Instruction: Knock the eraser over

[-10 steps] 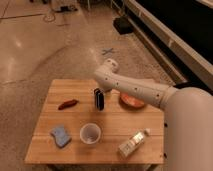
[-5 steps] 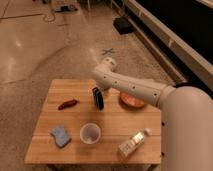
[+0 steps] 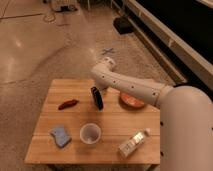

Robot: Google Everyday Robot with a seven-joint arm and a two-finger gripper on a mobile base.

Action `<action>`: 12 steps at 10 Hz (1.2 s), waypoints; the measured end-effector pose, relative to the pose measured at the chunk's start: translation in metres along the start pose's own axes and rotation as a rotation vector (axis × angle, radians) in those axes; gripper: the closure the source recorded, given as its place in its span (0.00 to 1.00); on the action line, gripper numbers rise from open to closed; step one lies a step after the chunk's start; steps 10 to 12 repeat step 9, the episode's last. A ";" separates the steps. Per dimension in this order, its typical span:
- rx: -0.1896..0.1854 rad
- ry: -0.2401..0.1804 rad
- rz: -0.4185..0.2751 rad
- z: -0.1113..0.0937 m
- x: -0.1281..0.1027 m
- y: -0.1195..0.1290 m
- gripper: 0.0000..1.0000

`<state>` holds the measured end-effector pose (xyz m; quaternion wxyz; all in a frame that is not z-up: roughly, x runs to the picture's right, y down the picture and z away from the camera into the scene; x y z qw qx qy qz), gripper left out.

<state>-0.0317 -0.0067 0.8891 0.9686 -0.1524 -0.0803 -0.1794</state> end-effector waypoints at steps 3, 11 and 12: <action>0.016 -0.006 -0.019 0.000 -0.014 -0.008 0.37; 0.046 -0.013 -0.059 0.000 -0.042 -0.022 0.37; 0.046 -0.013 -0.059 0.000 -0.042 -0.022 0.37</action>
